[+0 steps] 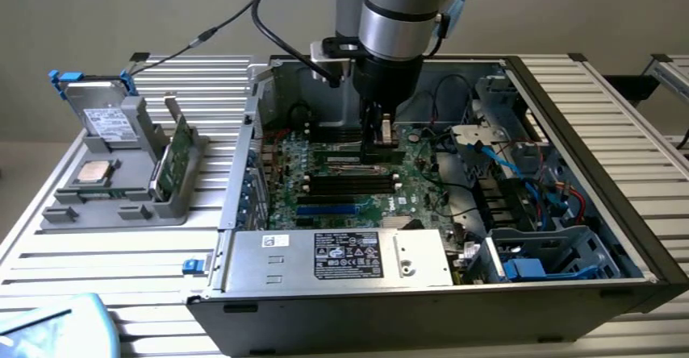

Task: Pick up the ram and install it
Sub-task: 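Pick up the ram and move it above insertion slot, then insert the ram into the slot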

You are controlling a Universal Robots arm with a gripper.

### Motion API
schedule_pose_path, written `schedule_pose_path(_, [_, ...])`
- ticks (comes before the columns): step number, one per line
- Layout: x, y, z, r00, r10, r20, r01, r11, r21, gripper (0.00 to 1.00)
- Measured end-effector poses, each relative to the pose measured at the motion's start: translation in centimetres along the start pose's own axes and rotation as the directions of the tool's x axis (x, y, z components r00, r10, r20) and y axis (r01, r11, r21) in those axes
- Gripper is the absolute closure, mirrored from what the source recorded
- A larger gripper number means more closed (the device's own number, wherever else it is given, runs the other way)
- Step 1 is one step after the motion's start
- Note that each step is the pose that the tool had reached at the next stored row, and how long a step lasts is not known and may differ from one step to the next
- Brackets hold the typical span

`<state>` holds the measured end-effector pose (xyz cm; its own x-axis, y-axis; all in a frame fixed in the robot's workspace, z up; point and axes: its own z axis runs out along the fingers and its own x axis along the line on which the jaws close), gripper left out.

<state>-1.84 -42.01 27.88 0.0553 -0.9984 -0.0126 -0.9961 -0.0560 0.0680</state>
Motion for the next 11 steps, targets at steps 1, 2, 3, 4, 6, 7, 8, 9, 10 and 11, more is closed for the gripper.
schedule_pose_path(1, [0.00,0.00,0.00,1.0000,0.000,-0.0001,0.000,1.0000,0.0000,0.86])
schedule_pose_path(2, [0.00,0.00,0.00,1.0000,-0.001,-0.0001,0.001,1.0000,0.0000,0.86])
schedule_pose_path(3, [0.00,0.00,0.00,1.0000,-0.001,-0.0001,0.001,1.0000,-0.0001,0.86])
schedule_pose_path(4, [0.00,0.00,0.00,1.0000,-0.002,-0.0002,0.002,1.0000,0.0000,0.86])
schedule_pose_path(6, [0.00,0.00,0.00,1.0000,-0.003,-0.0003,0.003,1.0000,-0.0001,0.86])
schedule_pose_path(7, [0.00,0.00,0.00,1.0000,-0.004,-0.0004,0.004,1.0000,-0.0001,0.86])
schedule_pose_path(8, [0.00,0.00,0.00,1.0000,-0.004,-0.0003,0.004,1.0000,-0.0001,0.86])
schedule_pose_path(9, [0.00,0.00,0.00,1.0000,-0.004,-0.0004,0.004,1.0000,-0.0001,0.86])
schedule_pose_path(10, [0.00,0.00,0.00,1.0000,-0.005,-0.0004,0.005,1.0000,-0.0001,0.86])
schedule_pose_path(11, [0.00,0.00,0.00,1.0000,-0.005,-0.0004,0.005,1.0000,-0.0001,0.86])
